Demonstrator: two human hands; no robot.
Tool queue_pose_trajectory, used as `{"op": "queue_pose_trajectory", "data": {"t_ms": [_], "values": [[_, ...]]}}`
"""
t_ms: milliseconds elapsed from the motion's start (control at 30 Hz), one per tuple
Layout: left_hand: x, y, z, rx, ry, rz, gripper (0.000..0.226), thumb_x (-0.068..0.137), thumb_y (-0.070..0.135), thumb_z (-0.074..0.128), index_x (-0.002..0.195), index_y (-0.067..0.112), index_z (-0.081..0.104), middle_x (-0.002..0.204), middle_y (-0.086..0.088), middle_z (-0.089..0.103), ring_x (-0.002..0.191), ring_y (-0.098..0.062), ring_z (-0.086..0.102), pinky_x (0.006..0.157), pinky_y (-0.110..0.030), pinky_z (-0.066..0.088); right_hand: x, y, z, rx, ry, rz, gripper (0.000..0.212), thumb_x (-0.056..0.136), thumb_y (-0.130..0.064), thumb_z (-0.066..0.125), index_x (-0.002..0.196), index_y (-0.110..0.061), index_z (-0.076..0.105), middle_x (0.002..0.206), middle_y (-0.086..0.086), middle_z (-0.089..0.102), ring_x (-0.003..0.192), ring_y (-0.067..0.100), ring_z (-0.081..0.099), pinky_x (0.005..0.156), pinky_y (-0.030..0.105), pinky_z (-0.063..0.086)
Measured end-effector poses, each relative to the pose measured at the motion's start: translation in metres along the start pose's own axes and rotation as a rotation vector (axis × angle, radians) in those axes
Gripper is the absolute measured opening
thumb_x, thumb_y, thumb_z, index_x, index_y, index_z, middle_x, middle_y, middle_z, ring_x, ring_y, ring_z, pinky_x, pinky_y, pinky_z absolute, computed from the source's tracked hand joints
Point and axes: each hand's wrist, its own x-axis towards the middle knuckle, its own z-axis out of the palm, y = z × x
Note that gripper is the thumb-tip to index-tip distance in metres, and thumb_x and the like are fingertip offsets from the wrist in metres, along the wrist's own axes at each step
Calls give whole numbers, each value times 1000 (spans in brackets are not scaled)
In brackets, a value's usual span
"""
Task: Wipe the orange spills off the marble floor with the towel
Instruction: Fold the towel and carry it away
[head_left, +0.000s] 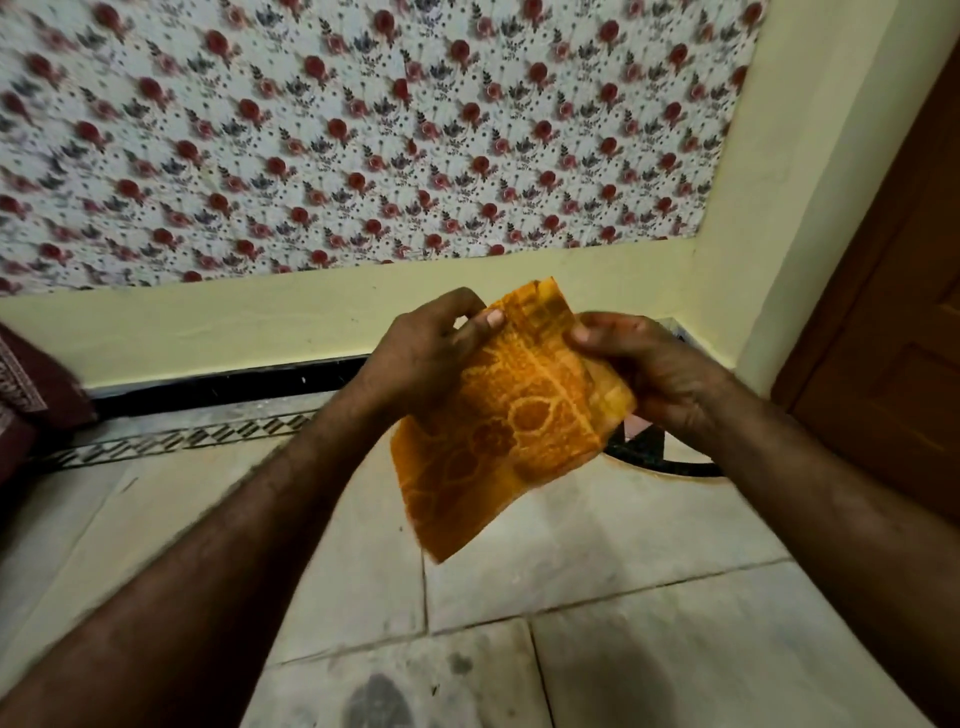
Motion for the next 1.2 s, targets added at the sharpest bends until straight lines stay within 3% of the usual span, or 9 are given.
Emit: {"op": "queue_pose_trajectory", "data": {"t_ms": [100, 267, 367, 433, 533, 600, 700, 1000, 1200], "values": [[2, 1, -3, -207, 66, -30, 28, 100, 55, 45, 101, 31, 59, 108, -1, 63, 99, -23, 63, 73, -37, 55, -4, 26, -7, 184, 59, 175, 85, 80, -84, 51, 128, -16, 68, 128, 18, 69, 119, 38, 66, 107, 59, 44], [8, -13, 8, -387, 96, -266, 30, 102, 50, 45, 105, 24, 58, 108, -7, 62, 101, -27, 62, 76, -38, 55, -7, 49, 11, 303, -85, 246, 106, 80, -92, 22, 140, -13, 60, 138, 21, 62, 132, 38, 57, 117, 56, 33], [14, -15, 6, -590, 89, -437, 31, 101, 49, 49, 114, 22, 58, 117, -8, 62, 106, -28, 62, 87, -44, 55, -4, 30, 15, 389, -42, 98, 87, 84, -79, 49, 134, -9, 62, 132, 19, 65, 126, 37, 60, 109, 54, 43], [17, -17, -2, -821, 61, -508, 40, 99, 51, 53, 122, 18, 57, 120, -12, 67, 107, -30, 66, 91, -50, 56, -2, 21, 13, 375, -49, 30, 65, 79, -50, 77, 128, -10, 63, 124, 14, 67, 118, 32, 65, 99, 49, 51], [10, -29, -11, -784, -127, -517, 44, 97, 46, 57, 132, 20, 56, 123, -14, 70, 110, -35, 68, 93, -54, 55, -2, 22, 17, 165, -5, 88, 55, 81, -8, 77, 133, -11, 61, 125, 12, 71, 117, 32, 67, 98, 47, 55], [5, -41, -9, -710, -208, -512, 57, 94, 21, 66, 146, 17, 43, 135, -16, 60, 115, -36, 65, 90, -50, 57, 0, 26, 17, 121, 135, 145, 48, 85, 6, 70, 131, -5, 61, 120, 15, 73, 113, 34, 69, 98, 48, 56], [3, -54, -7, -836, -159, -491, 83, 84, 0, 71, 151, 29, 32, 142, -19, 50, 114, -37, 64, 83, -44, 60, 3, 23, 14, 179, 225, 154, 41, 83, 10, 68, 123, 4, 62, 120, 21, 72, 110, 37, 70, 99, 52, 55], [0, -59, 6, -781, -249, -396, 62, 84, 1, 72, 135, 32, 55, 135, -8, 56, 119, -32, 60, 95, -44, 55, 0, 3, 15, 101, 311, 102, 65, 85, 18, 64, 137, -13, 45, 121, 15, 60, 101, 33, 67, 61, 35, 61], [0, -60, 22, -707, -168, -400, 43, 91, 7, 65, 126, 31, 63, 132, -9, 58, 120, -30, 56, 112, -49, 41, -5, 5, 8, -132, 250, 104, 51, 83, 16, 66, 123, -13, 65, 129, 15, 60, 109, 34, 63, 89, 51, 59]]}}
